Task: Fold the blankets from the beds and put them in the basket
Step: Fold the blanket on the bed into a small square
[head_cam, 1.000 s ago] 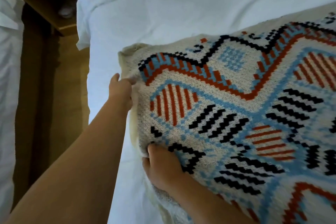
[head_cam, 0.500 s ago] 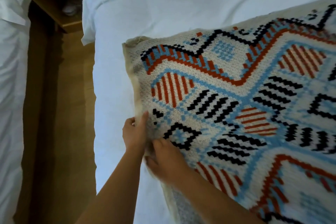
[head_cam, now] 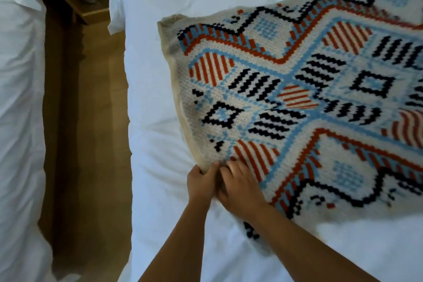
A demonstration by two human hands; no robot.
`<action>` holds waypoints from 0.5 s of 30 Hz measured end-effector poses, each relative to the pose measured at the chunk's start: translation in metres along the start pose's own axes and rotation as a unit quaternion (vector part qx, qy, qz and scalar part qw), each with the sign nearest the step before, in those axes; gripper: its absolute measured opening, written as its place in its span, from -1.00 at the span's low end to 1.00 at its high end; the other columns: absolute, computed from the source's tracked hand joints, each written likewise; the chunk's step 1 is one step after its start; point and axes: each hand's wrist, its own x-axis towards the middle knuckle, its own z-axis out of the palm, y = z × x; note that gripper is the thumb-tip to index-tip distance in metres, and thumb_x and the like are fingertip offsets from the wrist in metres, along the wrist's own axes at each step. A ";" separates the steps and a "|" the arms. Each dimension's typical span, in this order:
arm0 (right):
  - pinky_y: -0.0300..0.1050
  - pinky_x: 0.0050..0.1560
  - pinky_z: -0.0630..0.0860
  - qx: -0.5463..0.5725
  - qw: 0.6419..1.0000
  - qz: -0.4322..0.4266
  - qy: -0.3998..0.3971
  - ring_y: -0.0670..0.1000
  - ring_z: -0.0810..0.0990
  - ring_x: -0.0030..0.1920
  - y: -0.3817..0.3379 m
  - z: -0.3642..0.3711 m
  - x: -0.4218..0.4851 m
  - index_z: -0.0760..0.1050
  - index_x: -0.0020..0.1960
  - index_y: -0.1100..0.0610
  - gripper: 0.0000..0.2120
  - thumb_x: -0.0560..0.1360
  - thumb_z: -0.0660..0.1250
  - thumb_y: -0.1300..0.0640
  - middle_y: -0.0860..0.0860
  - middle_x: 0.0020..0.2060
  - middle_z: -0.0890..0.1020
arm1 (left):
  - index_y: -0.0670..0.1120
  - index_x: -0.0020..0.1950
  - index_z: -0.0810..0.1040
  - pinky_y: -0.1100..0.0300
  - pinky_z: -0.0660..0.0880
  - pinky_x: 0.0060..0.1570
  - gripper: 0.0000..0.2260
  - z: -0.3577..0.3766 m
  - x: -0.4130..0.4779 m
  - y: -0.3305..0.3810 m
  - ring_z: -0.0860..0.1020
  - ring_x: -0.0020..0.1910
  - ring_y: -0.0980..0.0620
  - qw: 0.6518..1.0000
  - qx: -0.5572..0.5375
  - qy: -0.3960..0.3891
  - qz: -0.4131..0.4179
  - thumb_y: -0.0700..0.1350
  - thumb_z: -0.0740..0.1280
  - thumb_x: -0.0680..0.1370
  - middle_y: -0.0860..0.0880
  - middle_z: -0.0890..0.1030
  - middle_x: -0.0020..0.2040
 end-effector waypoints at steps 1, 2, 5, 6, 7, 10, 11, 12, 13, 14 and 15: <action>-0.01 0.20 0.48 -0.006 1.000 0.010 -0.017 0.13 0.60 0.08 0.002 0.003 -0.007 0.55 0.09 0.23 -0.57 0.31 0.45 0.02 0.13 0.02 0.62 | -0.15 -0.06 0.60 0.01 0.60 -0.11 -0.80 0.000 -0.004 -0.003 0.63 -0.15 -0.07 1.000 -0.005 -0.010 -0.003 -0.07 0.44 0.40 -0.10 0.66 -0.18; 0.01 0.32 0.36 -0.009 0.999 0.017 -0.038 0.14 0.52 0.20 0.005 0.006 -0.013 0.48 0.21 0.24 -0.52 0.38 0.38 -0.01 0.15 0.14 0.57 | -0.15 -0.04 0.60 0.02 0.60 -0.10 -0.80 0.001 -0.008 -0.006 0.63 -0.14 -0.07 1.000 -0.007 -0.019 -0.006 -0.10 0.44 0.39 -0.10 0.66 -0.17; -0.04 0.48 0.05 -0.009 0.997 0.019 -0.077 0.07 0.26 0.40 0.010 0.014 -0.026 0.23 0.41 0.19 -0.40 0.49 0.21 -0.11 0.12 0.35 0.37 | -0.12 -0.07 0.59 0.03 0.60 -0.08 -0.85 0.003 -0.016 -0.013 0.63 -0.12 -0.07 0.999 0.024 -0.036 0.001 -0.10 0.41 0.41 -0.09 0.66 -0.15; -0.05 0.48 0.04 -0.017 0.997 0.018 -0.078 0.06 0.25 0.39 0.011 0.015 -0.028 0.21 0.42 0.17 -0.38 0.48 0.19 -0.13 0.10 0.34 0.36 | -0.11 -0.08 0.57 0.04 0.59 -0.08 -0.86 0.004 -0.018 -0.015 0.62 -0.12 -0.07 0.999 0.033 -0.041 0.002 -0.07 0.40 0.43 -0.09 0.66 -0.15; -0.06 0.47 0.05 -0.023 0.996 0.019 -0.080 0.05 0.26 0.37 0.010 0.017 -0.031 0.19 0.42 0.16 -0.36 0.46 0.19 -0.16 0.08 0.32 0.37 | -0.09 -0.10 0.55 0.04 0.59 -0.07 -0.87 0.004 -0.020 -0.016 0.62 -0.13 -0.06 0.998 0.038 -0.047 0.000 -0.05 0.38 0.45 -0.08 0.65 -0.16; -0.06 0.40 0.18 -0.037 0.996 0.038 -0.077 0.06 0.33 0.28 0.005 0.022 -0.034 0.24 0.36 0.14 -0.38 0.41 0.25 -0.16 0.05 0.23 0.42 | -0.12 -0.07 0.52 0.04 0.56 -0.03 -0.82 0.004 -0.023 -0.019 0.60 -0.10 -0.07 0.996 0.052 -0.068 -0.018 -0.01 0.31 0.50 -0.09 0.63 -0.13; -0.06 0.35 0.23 -0.046 0.995 0.050 -0.080 0.06 0.36 0.25 0.003 0.023 -0.034 0.27 0.32 0.14 -0.43 0.42 0.26 -0.13 0.05 0.20 0.43 | -0.14 -0.05 0.52 0.04 0.55 -0.02 -0.81 0.004 -0.023 -0.020 0.59 -0.08 -0.08 0.995 0.058 -0.072 -0.023 -0.02 0.29 0.51 -0.12 0.63 -0.11; -0.06 0.29 0.29 -0.050 0.993 0.067 -0.087 0.06 0.38 0.23 0.002 0.025 -0.035 0.29 0.29 0.13 -0.50 0.44 0.26 -0.09 0.06 0.19 0.44 | -0.16 -0.02 0.53 0.04 0.55 -0.02 -0.81 0.004 -0.024 -0.021 0.59 -0.06 -0.10 0.995 0.061 -0.076 -0.025 -0.05 0.27 0.53 -0.14 0.63 -0.07; -0.06 0.22 0.34 -0.044 0.991 0.089 -0.095 0.06 0.40 0.21 0.000 0.026 -0.035 0.30 0.26 0.13 -0.56 0.47 0.25 -0.04 0.07 0.18 0.45 | -0.18 0.01 0.52 0.05 0.55 -0.04 -0.81 0.003 -0.024 -0.024 0.58 -0.05 -0.11 0.995 0.060 -0.077 -0.027 -0.07 0.25 0.54 -0.16 0.63 -0.04; -0.08 0.15 0.40 -0.030 0.988 0.108 -0.102 0.07 0.43 0.18 -0.002 0.027 -0.036 0.31 0.24 0.14 -0.63 0.50 0.23 0.02 0.08 0.18 0.46 | -0.18 0.02 0.51 0.07 0.54 -0.07 -0.81 0.002 -0.025 -0.026 0.58 -0.05 -0.11 0.996 0.050 -0.073 -0.030 -0.08 0.22 0.56 -0.17 0.62 -0.03; -0.09 0.08 0.44 -0.015 0.987 0.119 -0.107 0.07 0.48 0.14 -0.007 0.028 -0.036 0.33 0.22 0.14 -0.69 0.52 0.20 0.06 0.09 0.16 0.48 | -0.19 0.04 0.50 0.06 0.54 -0.07 -0.81 -0.001 -0.027 -0.027 0.57 -0.05 -0.12 0.997 0.033 -0.064 -0.036 -0.09 0.20 0.58 -0.17 0.61 -0.02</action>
